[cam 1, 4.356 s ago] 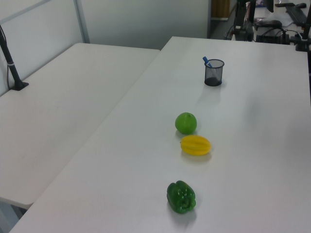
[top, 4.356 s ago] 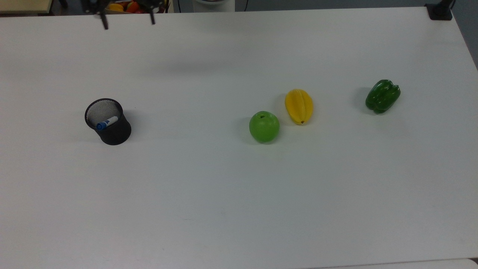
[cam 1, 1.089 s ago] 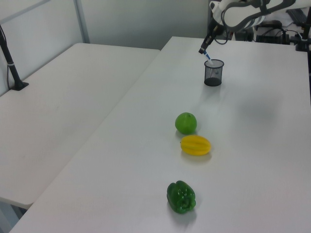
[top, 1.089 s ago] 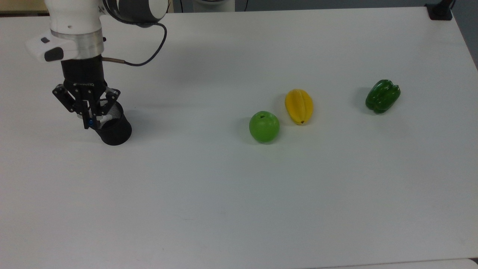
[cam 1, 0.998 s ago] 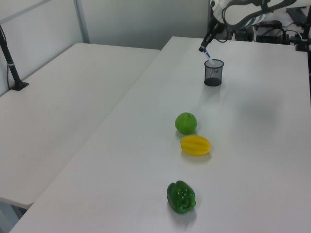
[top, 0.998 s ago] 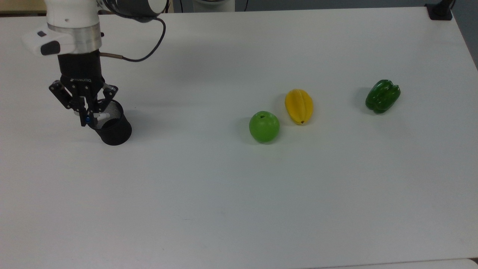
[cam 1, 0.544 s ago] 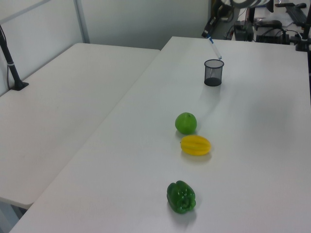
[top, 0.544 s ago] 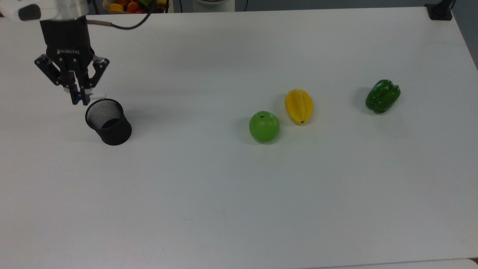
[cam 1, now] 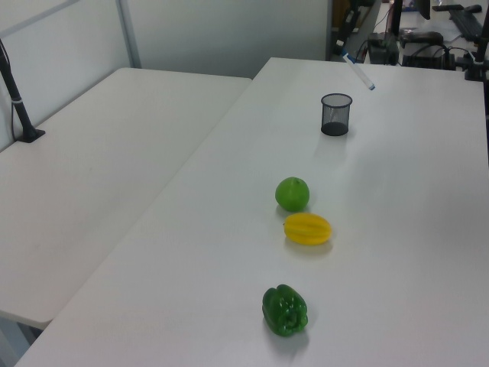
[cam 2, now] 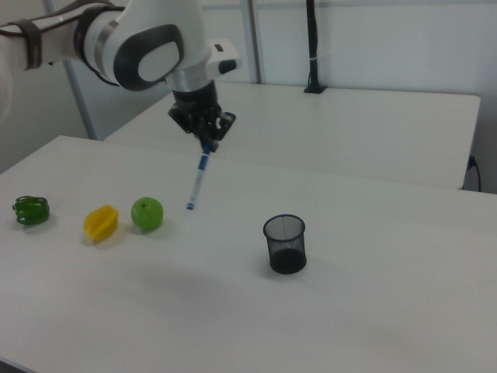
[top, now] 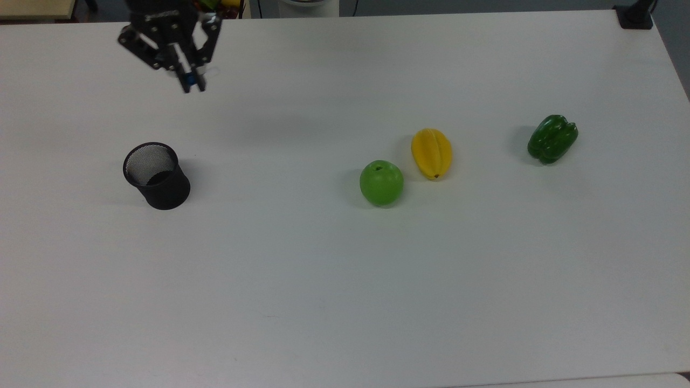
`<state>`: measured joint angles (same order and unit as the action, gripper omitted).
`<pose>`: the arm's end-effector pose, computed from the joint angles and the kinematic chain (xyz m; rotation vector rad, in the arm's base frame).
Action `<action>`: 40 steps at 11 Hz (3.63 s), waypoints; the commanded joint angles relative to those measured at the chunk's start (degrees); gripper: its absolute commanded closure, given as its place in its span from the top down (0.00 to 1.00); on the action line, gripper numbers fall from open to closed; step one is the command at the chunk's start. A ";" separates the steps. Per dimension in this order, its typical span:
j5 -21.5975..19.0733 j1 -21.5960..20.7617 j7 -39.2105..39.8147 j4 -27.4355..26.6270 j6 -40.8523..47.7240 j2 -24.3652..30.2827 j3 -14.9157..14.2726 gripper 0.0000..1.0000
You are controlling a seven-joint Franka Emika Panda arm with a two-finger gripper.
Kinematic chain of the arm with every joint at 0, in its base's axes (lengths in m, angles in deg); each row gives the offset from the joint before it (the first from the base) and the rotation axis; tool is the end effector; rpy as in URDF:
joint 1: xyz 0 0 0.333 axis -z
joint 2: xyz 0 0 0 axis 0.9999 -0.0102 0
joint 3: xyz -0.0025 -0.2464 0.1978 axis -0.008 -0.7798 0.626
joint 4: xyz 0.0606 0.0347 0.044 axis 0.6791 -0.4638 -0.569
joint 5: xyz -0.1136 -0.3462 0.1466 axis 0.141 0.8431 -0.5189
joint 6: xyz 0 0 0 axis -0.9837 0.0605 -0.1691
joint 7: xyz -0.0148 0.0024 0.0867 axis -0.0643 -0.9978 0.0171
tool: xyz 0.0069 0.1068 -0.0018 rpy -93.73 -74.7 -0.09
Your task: Take marker pen
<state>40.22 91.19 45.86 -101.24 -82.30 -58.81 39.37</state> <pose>0.6225 -0.0820 0.5821 -2.9734 -0.2145 -0.4518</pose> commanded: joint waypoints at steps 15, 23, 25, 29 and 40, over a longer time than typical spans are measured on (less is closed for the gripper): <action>14.84 -8.54 -30.53 -19.78 -18.50 -10.01 12.85 0.00; 16.78 -9.24 -30.35 -19.08 -18.07 -10.19 12.85 1.00; 16.78 -9.15 -30.53 -18.90 -17.63 -9.75 12.85 1.00; 16.61 -6.96 -30.70 -9.54 -0.38 -3.17 12.68 1.00; 12.12 -6.92 -29.04 0.69 26.15 11.35 4.98 1.00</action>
<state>53.19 89.73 15.82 -99.75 -55.29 -47.75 50.31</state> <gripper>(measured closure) 0.000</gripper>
